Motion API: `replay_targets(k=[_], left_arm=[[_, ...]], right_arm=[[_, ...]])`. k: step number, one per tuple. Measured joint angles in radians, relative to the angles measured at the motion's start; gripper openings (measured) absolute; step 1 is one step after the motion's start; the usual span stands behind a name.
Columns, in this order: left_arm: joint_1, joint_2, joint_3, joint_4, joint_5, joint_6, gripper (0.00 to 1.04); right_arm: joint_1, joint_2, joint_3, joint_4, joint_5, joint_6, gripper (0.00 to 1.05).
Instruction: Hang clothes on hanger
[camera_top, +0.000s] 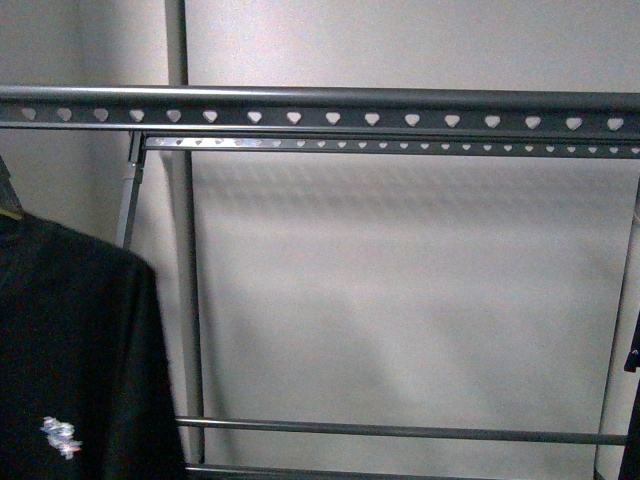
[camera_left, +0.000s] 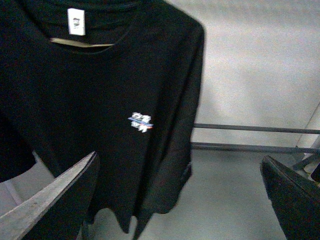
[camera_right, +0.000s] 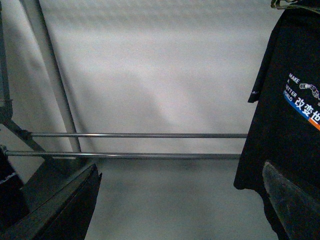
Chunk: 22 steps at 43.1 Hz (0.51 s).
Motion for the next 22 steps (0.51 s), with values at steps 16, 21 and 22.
replay_targets(k=[16,21,22], left_arm=[[0.089,0.476,0.163,0.154,0.228,-0.015,0.98],[0.116,0.720,0.323,0.182,0.082,-0.139,0.98],[0.118,0.792,0.373,0.181,0.027,-0.198,0.98]], right_arm=[[0.000,0.000,0.000,0.000,-0.002,0.000,0.97],[0.000,0.000,0.000,0.000,-0.001,0.000,0.97],[0.000,0.000,0.000,0.000,-0.002,0.000,0.97]])
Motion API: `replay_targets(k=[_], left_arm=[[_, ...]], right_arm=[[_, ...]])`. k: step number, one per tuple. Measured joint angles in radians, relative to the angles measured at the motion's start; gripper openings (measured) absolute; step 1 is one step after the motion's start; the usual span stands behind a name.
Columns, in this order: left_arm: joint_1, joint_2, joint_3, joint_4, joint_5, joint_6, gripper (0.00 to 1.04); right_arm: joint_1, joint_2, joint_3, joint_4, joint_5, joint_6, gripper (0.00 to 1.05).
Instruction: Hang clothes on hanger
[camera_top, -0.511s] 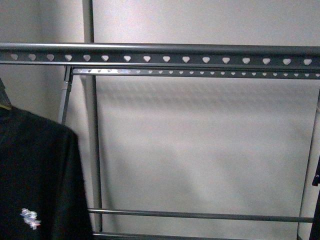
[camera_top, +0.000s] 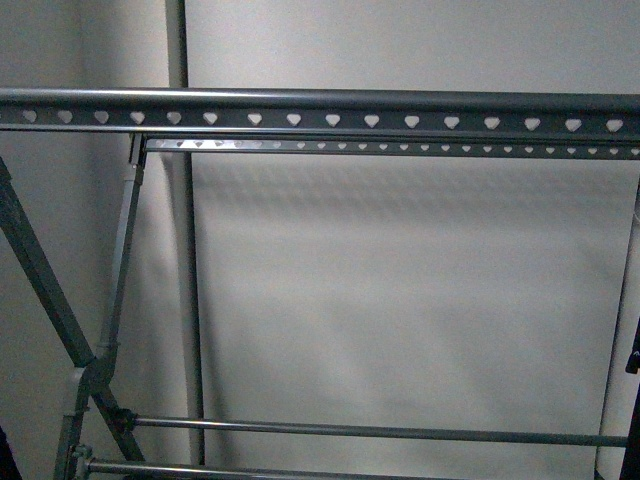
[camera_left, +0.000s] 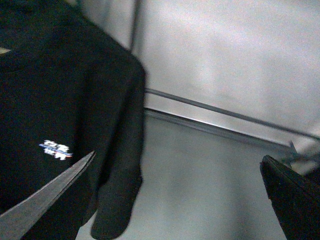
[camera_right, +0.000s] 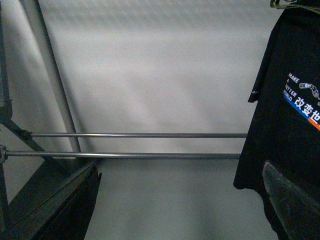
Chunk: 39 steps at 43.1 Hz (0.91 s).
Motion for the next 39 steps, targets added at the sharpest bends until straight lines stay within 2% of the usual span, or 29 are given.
replay_targets(k=[3,8,13,22,31,37,39], left_arm=[[0.005,0.129,0.086,0.030,-0.069,-0.090,0.98],[-0.003,0.361,0.235,0.182,-0.192,-0.241,0.98],[-0.013,0.595,0.464,0.151,-0.335,-0.370,0.98],[0.010,0.737,0.624,0.038,-0.419,-0.457,0.98],[0.055,0.782,0.675,-0.005,-0.435,-0.485,0.55],[0.079,0.796,0.693,-0.048,-0.388,-0.507,0.26],[0.082,0.796,0.693,-0.052,-0.377,-0.507,0.20]], right_arm=[[0.000,0.000,0.000,0.000,0.000,0.000,0.97],[0.000,0.000,0.000,0.000,-0.001,0.000,0.97],[0.000,0.000,0.000,0.000,0.000,0.000,0.97],[0.000,0.000,0.000,0.000,0.000,0.000,0.97],[0.000,0.000,0.000,0.000,0.000,0.000,0.97],[0.000,0.000,0.000,0.000,0.000,0.000,0.97],[0.000,0.000,0.000,0.000,0.000,0.000,0.97]])
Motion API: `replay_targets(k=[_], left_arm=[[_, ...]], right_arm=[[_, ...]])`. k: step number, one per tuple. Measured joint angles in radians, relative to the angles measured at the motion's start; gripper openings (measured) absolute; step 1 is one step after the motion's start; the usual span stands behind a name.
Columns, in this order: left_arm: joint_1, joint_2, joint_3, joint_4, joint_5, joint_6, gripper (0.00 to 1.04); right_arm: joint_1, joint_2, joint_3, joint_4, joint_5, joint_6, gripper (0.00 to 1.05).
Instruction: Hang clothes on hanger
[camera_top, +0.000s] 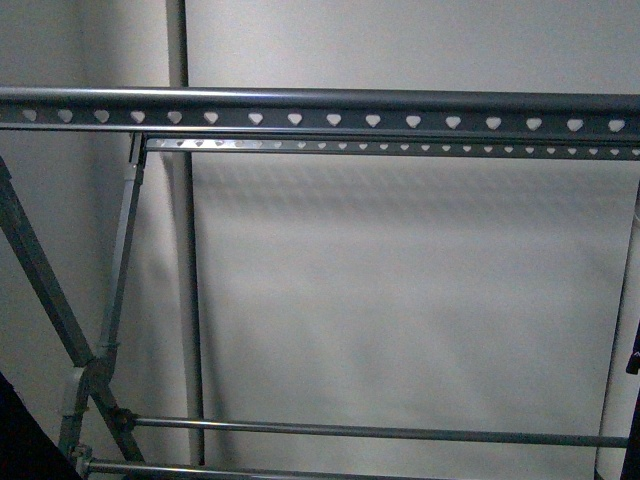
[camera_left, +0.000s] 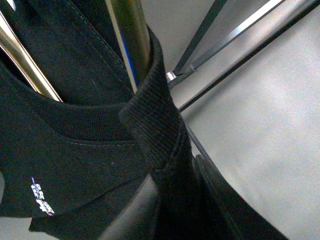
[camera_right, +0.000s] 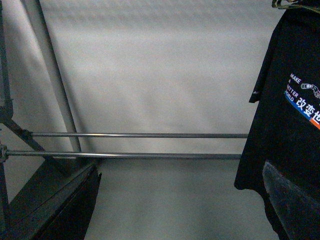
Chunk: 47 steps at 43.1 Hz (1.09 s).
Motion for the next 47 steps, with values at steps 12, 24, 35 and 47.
replay_targets(k=[12,24,35,47], left_arm=[[-0.013,-0.116,-0.100,-0.048,0.273,0.053,0.05],[-0.157,-0.399,-0.260,-0.273,0.881,0.544,0.05],[-0.192,-0.299,-0.085,-0.660,1.089,1.481,0.05],[-0.222,-0.084,0.160,-0.702,0.946,2.116,0.05]], right_arm=[[0.000,0.000,0.000,0.000,0.000,0.000,0.97],[0.000,0.000,0.000,0.000,0.000,0.000,0.97],[0.000,0.000,0.000,0.000,0.000,0.000,0.97],[0.000,0.000,0.000,0.000,0.000,0.000,0.97]])
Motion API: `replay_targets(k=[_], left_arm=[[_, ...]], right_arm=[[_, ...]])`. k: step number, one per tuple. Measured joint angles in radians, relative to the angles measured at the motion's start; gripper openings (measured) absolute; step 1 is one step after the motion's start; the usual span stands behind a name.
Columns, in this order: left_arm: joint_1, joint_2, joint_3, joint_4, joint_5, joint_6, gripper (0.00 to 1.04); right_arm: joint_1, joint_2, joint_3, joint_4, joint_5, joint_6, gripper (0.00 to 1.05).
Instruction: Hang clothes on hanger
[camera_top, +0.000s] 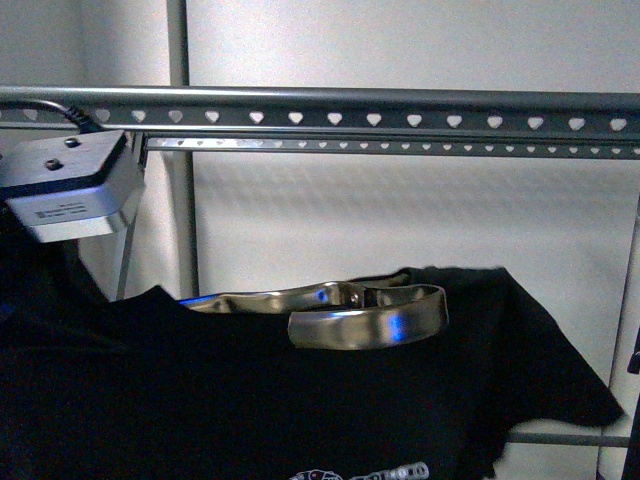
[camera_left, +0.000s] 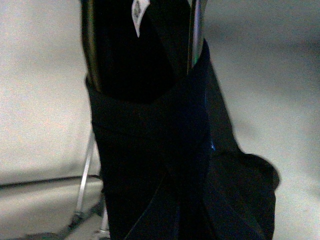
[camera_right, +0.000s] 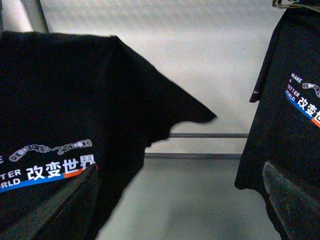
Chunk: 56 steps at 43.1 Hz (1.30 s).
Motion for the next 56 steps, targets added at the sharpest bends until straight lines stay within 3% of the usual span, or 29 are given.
replay_targets(k=[14,38,40,42,45,47,50,56], left_arm=[[-0.107,0.063,0.122,0.185,0.003,0.066,0.05],[-0.111,0.068,0.122,0.185,0.005,0.067,0.05],[-0.111,0.068,0.122,0.185,0.004,0.067,0.05],[-0.110,0.068,0.122,0.185,0.002,0.067,0.05],[-0.108,0.068,0.122,0.185,0.001,0.067,0.05],[-0.108,0.068,0.122,0.185,0.001,0.067,0.05],[-0.108,0.068,0.122,0.185,0.001,0.067,0.05],[-0.108,0.068,0.122,0.185,0.001,0.067,0.05]], right_arm=[[0.000,0.000,0.000,0.000,0.000,0.000,0.97],[0.000,0.000,0.000,0.000,0.000,0.000,0.97],[-0.006,0.010,0.003,-0.011,-0.023,0.025,0.97],[-0.030,0.073,0.035,-0.040,-0.109,0.095,0.97],[-0.024,0.324,0.138,0.091,-0.158,0.169,0.97],[-0.003,0.451,0.206,0.185,-0.159,0.135,0.97],[0.045,0.647,0.324,0.318,-0.190,-0.029,0.97],[0.113,0.903,0.465,0.423,-0.252,-0.505,0.97]])
